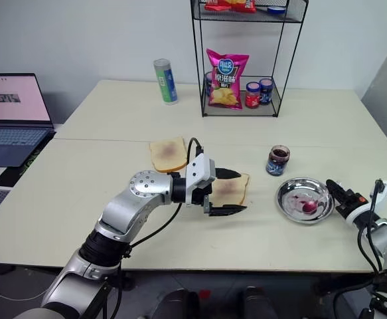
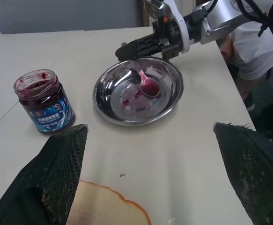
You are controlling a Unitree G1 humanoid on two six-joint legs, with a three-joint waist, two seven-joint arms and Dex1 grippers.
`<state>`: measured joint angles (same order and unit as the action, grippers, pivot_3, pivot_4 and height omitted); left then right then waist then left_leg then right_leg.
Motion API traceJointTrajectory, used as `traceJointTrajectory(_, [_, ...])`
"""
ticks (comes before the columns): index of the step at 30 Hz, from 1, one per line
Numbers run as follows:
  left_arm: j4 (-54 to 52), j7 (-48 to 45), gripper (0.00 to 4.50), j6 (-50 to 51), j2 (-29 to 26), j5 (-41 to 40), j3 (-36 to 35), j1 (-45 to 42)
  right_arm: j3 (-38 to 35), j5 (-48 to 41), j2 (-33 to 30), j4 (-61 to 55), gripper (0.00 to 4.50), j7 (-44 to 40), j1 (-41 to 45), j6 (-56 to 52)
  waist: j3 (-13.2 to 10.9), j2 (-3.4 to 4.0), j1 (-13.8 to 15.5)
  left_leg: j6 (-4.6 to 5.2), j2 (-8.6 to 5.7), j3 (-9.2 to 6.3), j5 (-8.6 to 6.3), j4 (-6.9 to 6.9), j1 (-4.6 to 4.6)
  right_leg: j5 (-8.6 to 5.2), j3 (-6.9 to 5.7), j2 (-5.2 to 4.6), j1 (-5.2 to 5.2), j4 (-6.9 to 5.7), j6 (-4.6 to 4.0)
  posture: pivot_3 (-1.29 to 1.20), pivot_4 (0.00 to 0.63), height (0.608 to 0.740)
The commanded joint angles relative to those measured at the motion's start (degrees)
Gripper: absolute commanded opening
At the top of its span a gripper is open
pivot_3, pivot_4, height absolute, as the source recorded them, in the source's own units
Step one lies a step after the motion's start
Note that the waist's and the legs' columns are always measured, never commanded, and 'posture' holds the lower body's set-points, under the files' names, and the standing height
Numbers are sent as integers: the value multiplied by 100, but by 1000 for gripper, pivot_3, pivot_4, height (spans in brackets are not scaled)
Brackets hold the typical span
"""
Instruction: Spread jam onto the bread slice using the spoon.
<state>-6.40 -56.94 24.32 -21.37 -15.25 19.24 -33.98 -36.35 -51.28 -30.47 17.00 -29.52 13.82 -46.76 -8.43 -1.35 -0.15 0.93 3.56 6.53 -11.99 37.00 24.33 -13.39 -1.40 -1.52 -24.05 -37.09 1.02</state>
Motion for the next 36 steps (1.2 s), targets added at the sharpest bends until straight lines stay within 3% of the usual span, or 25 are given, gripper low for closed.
traceJointTrajectory(1, [-133, -5, 4500, -100, 3, -34, -104, -81, 25, 76, 31, -176, 804, 105, -113, 11, 0, 0, 1, 0, 1, -1, 0, 0, 0, 0, -1, 0, 0, 0, 0, 0, 150, 740])
traceJointTrajectory(5, [-141, -20, 4500, -101, -6, -40, -96, -73, -1, 87, 45, -194, 1780, 193, -116, 47, -4, 6, -5, 0, 0, 4, 0, -3, 2, 0, 5, 1, -7, -1, -1, 0, 150, 740])
traceJointTrajectory(16, [-170, -62, 4500, -109, -40, -46, -77, -29, -70, -19, 78, -261, 1780, 268, -163, -4, -4, 6, -1, 0, 0, 5, 0, -3, 2, 0, 8, 2, -7, 0, 0, 0, 150, 740])
traceJointTrajectory(19, [-172, -73, 4500, -112, -53, -48, -81, -24, -123, -42, 77, -222, 1354, 299, -164, -3, -4, 6, -1, 0, 0, 5, 0, -3, 2, 0, 8, 2, -7, 0, 0, 0, 150, 740])
traceJointTrajectory(25, [-220, -96, 4500, -80, -52, -69, -78, -8, -194, -111, 88, -264, 46, 321, -201, 1, -4, 6, -1, 0, 0, 5, 0, -3, 2, 0, 8, 2, -7, 0, 0, 0, 150, 740])
traceJointTrajectory(36, [-204, -154, 4500, -98, -44, -68, -67, -23, -291, -230, 88, -535, 46, 435, -431, 10, -4, 6, 2, 0, 0, 4, -1, -4, 2, -1, 6, 2, -6, 1, 0, 0, 150, 740])
